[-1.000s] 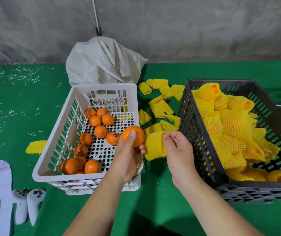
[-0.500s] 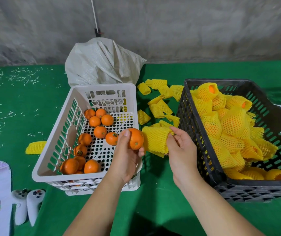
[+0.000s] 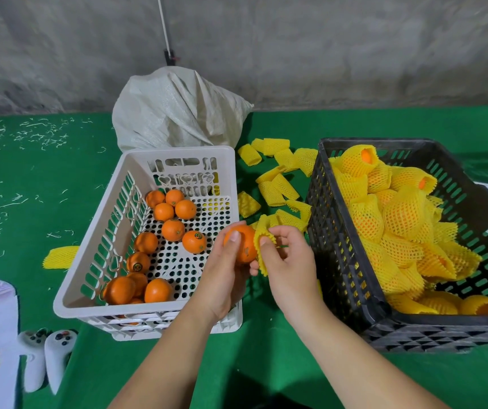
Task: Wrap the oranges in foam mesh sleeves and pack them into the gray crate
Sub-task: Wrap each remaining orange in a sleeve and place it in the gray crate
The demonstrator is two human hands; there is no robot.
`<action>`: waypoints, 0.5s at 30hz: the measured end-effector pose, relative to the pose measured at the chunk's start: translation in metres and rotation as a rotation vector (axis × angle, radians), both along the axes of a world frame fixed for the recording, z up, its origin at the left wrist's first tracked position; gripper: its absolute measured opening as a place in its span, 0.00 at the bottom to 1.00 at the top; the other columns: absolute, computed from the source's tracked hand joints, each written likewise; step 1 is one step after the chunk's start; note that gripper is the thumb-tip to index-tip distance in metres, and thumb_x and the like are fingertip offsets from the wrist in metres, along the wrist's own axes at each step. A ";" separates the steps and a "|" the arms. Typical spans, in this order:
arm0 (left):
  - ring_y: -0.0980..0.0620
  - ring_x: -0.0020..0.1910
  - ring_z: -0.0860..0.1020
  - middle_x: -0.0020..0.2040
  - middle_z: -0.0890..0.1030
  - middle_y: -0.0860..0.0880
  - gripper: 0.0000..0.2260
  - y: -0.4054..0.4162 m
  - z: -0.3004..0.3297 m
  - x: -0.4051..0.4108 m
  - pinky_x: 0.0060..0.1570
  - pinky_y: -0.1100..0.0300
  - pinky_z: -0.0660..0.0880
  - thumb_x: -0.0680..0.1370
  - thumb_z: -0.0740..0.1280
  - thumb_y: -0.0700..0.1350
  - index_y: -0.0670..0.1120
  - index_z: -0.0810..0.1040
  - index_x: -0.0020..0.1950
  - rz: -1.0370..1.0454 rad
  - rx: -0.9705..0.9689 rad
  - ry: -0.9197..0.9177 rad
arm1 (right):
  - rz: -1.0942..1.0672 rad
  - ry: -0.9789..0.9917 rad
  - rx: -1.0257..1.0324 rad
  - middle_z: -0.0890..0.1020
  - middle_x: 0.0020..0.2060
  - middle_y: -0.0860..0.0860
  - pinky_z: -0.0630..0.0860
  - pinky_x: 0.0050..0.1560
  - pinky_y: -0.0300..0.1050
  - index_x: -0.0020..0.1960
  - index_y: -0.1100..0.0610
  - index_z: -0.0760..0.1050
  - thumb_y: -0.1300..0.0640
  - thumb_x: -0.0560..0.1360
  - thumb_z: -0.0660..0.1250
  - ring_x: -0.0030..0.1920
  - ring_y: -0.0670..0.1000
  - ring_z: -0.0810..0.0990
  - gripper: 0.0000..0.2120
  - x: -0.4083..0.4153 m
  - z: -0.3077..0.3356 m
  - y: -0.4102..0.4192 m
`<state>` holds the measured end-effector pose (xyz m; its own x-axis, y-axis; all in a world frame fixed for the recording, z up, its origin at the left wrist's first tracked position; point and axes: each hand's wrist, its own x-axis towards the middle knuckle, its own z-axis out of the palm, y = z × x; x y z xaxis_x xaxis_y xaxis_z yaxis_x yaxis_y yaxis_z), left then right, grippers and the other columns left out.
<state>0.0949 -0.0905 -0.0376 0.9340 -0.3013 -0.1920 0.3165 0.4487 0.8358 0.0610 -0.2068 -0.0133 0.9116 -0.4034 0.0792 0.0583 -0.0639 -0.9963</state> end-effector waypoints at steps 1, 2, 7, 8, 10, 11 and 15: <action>0.51 0.37 0.76 0.49 0.81 0.44 0.23 0.002 -0.001 -0.001 0.37 0.58 0.75 0.77 0.72 0.58 0.50 0.77 0.69 -0.008 0.001 -0.021 | 0.003 -0.015 -0.056 0.83 0.41 0.44 0.78 0.34 0.37 0.52 0.48 0.76 0.57 0.80 0.69 0.34 0.46 0.84 0.05 0.001 0.001 -0.001; 0.51 0.36 0.76 0.49 0.82 0.45 0.22 0.004 -0.001 -0.001 0.35 0.59 0.75 0.75 0.75 0.56 0.51 0.79 0.67 -0.029 -0.004 -0.033 | -0.009 -0.028 -0.114 0.83 0.40 0.44 0.77 0.34 0.36 0.51 0.46 0.76 0.57 0.80 0.69 0.34 0.45 0.83 0.06 0.004 0.002 -0.003; 0.49 0.30 0.74 0.58 0.83 0.45 0.29 0.016 0.001 -0.001 0.32 0.61 0.74 0.68 0.80 0.56 0.48 0.81 0.67 -0.240 -0.012 -0.089 | -0.101 -0.010 -0.398 0.80 0.45 0.42 0.78 0.44 0.40 0.51 0.46 0.76 0.57 0.79 0.70 0.44 0.43 0.79 0.07 0.025 0.002 -0.024; 0.50 0.30 0.74 0.55 0.82 0.45 0.32 0.017 0.001 0.000 0.32 0.61 0.74 0.67 0.81 0.58 0.48 0.81 0.68 -0.269 -0.020 -0.084 | -0.048 0.030 -0.426 0.79 0.48 0.44 0.80 0.48 0.44 0.52 0.48 0.76 0.59 0.79 0.70 0.46 0.43 0.79 0.07 0.028 0.000 -0.023; 0.50 0.30 0.74 0.50 0.81 0.45 0.33 0.017 0.001 0.000 0.32 0.62 0.73 0.67 0.81 0.58 0.48 0.81 0.69 -0.280 -0.020 -0.052 | 0.059 0.106 -0.373 0.79 0.51 0.44 0.81 0.54 0.48 0.52 0.49 0.78 0.63 0.79 0.70 0.49 0.44 0.80 0.09 0.030 -0.004 -0.020; 0.50 0.30 0.74 0.49 0.81 0.44 0.32 0.016 0.001 0.001 0.32 0.62 0.73 0.68 0.80 0.57 0.48 0.82 0.69 -0.263 -0.012 -0.041 | 0.084 0.125 -0.332 0.80 0.51 0.45 0.82 0.55 0.50 0.51 0.48 0.78 0.63 0.79 0.69 0.49 0.45 0.82 0.10 0.030 -0.005 -0.020; 0.50 0.31 0.76 0.46 0.83 0.46 0.24 0.007 0.000 -0.002 0.31 0.61 0.74 0.70 0.76 0.54 0.49 0.84 0.65 -0.123 0.009 -0.033 | 0.093 0.098 -0.247 0.84 0.46 0.45 0.82 0.53 0.49 0.50 0.47 0.79 0.59 0.80 0.69 0.48 0.46 0.83 0.07 0.026 -0.004 -0.029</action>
